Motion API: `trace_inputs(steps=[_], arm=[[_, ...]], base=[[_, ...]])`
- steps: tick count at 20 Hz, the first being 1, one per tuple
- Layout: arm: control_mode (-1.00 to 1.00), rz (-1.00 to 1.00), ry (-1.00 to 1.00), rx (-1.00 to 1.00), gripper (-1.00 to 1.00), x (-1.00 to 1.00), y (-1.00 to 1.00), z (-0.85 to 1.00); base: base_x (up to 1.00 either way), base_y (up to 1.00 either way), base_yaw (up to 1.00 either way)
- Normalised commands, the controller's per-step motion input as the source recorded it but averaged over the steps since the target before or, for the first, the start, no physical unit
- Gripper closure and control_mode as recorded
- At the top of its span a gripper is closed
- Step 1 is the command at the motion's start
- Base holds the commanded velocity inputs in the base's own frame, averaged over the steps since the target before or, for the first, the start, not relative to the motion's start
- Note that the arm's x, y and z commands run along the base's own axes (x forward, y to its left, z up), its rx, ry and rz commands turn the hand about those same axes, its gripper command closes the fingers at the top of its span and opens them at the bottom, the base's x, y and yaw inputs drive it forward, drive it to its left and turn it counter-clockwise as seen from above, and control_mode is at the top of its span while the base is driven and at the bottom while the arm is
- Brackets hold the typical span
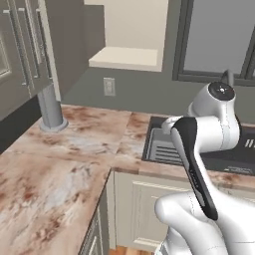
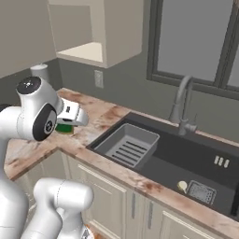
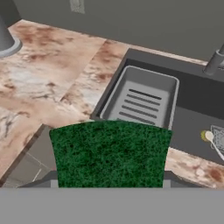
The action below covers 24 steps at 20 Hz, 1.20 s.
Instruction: Pick up the dish brush and sponge from the sink, and place them back in the cabinet, and close the cabinet door.
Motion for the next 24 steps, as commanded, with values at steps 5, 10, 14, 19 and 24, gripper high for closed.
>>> trace_inputs(steps=[5,10,14,19,24], arm=[[1.00,0.00,0.00,0.00,1.00,0.00,0.00,0.00],[1.00,0.00,0.00,0.00,1.00,0.00,0.00,0.00],[1.00,0.00,0.00,0.00,1.00,0.00,0.00,0.00],[1.00,0.00,0.00,0.00,1.00,0.00,0.00,0.00],[1.00,0.00,0.00,0.00,1.00,0.00,0.00,0.00]], base=[[0.11,0.46,0.11],[0.23,0.29,0.12],[0.28,0.01,0.05],[0.36,0.00,0.03],[0.47,0.00,0.01]])
